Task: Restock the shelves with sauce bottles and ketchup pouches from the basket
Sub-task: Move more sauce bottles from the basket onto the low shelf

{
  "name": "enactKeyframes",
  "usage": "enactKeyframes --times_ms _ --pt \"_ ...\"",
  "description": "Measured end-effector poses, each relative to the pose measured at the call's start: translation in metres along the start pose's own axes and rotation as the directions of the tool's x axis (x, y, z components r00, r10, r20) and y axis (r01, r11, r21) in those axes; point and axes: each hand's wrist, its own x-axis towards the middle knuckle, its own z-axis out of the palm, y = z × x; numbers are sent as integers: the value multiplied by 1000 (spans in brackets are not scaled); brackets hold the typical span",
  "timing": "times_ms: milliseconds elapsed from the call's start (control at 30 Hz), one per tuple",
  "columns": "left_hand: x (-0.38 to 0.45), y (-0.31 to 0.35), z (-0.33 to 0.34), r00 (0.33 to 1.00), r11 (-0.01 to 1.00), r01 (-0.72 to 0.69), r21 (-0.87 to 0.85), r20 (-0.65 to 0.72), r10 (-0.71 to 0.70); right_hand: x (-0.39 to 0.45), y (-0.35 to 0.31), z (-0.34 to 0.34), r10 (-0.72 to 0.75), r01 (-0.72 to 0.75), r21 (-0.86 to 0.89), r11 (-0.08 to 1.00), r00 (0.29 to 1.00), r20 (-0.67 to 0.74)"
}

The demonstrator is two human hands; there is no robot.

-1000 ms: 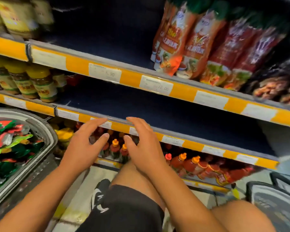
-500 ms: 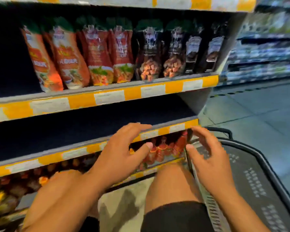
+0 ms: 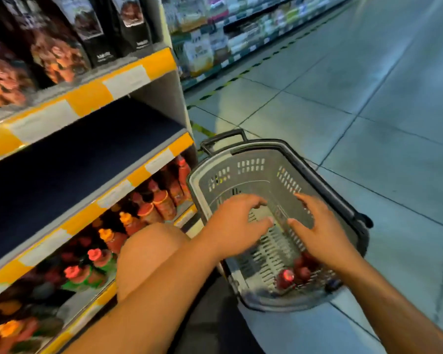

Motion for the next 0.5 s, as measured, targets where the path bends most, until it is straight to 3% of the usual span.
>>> enactKeyframes --times_ms 133,333,500 --pt "23 1 42 986 1000 28 15 164 -30 9 35 -4 155 -137 -129 982 978 140" --pt "45 -11 82 935 993 64 97 343 -94 31 71 3 278 -191 -312 931 923 267" --pt "57 -15 119 873 980 75 185 463 -154 51 94 25 438 -147 -559 816 789 431"
